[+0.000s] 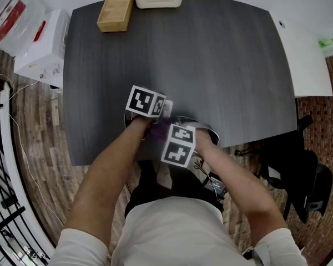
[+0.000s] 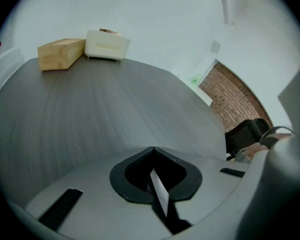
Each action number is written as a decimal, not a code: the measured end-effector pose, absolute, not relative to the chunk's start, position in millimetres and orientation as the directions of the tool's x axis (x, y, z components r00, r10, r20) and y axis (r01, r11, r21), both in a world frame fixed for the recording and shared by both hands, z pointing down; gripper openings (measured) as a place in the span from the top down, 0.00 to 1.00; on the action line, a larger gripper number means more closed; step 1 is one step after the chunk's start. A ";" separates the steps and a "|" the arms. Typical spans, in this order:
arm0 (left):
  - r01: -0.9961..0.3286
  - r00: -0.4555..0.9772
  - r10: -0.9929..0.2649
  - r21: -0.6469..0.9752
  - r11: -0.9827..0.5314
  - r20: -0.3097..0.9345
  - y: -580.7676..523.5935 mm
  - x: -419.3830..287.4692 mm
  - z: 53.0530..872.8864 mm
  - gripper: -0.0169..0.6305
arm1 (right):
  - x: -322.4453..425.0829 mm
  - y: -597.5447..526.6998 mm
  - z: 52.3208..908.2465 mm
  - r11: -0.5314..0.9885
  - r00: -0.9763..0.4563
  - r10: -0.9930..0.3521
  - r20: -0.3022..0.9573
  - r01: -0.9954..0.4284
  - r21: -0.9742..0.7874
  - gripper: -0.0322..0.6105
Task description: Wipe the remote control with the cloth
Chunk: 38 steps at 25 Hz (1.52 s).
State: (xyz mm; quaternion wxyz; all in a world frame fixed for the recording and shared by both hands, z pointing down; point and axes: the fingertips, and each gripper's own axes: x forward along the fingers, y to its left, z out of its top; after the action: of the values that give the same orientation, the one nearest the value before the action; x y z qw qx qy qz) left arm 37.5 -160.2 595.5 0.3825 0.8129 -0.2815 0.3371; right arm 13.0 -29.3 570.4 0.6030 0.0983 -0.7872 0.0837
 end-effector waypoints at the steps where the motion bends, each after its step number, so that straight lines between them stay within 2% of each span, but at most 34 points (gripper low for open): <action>1: -0.714 0.614 -0.199 0.430 -0.553 0.764 -160.1 37.3 595.5 0.97 | 12.3 -24.7 570.4 0.968 -0.256 -0.047 0.965 -0.251 -0.019 0.76; 6: -0.716 0.608 -0.208 0.417 -0.560 0.766 -159.6 35.4 595.7 0.97 | 16.9 2.9 569.3 0.965 -0.274 0.042 0.961 -0.237 -0.110 0.76; 10: -0.752 0.544 -0.209 0.361 -0.552 0.813 -155.3 23.3 605.3 0.97 | 33.1 27.7 574.9 0.963 -0.253 0.100 0.962 -0.219 -0.157 0.76; 12: -0.764 0.531 -0.194 0.368 -0.531 0.825 -146.8 17.0 612.2 0.97 | 42.3 28.7 574.7 0.955 -0.264 0.081 0.961 -0.256 -0.151 0.76; 16: -0.750 0.593 -0.194 0.449 -0.485 0.781 -134.8 14.0 609.0 0.97 | 59.4 18.6 570.9 0.911 -0.320 0.029 0.947 -0.380 -0.157 0.76; 21: -0.656 0.716 -0.138 0.592 -0.468 0.684 -104.5 3.0 589.6 0.97 | 79.5 -2.3 568.5 0.809 -0.334 -0.062 0.940 -0.569 -0.149 0.76; 25: -0.650 0.747 -0.142 0.667 -0.363 0.650 -75.5 -7.2 598.9 0.97 | 83.3 -11.5 587.9 0.712 -0.341 -0.104 0.934 -0.681 -0.169 0.76; 30: -0.596 0.802 -0.159 0.750 -0.286 0.576 -52.6 12.4 595.9 0.97 | 78.5 -23.4 592.5 0.680 -0.332 -0.149 0.931 -0.718 -0.147 0.76; 38: -0.582 0.813 -0.156 0.771 -0.260 0.561 -41.2 15.5 594.2 0.97 | 80.4 -32.4 590.7 0.701 -0.292 -0.146 0.945 -0.704 -0.109 0.76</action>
State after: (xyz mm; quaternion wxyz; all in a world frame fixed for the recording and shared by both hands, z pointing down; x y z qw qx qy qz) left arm 15.5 -41.2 594.2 0.5593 0.7706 -0.2392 0.1904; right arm 80.4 -32.4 590.7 0.5247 0.2803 -0.7585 0.2659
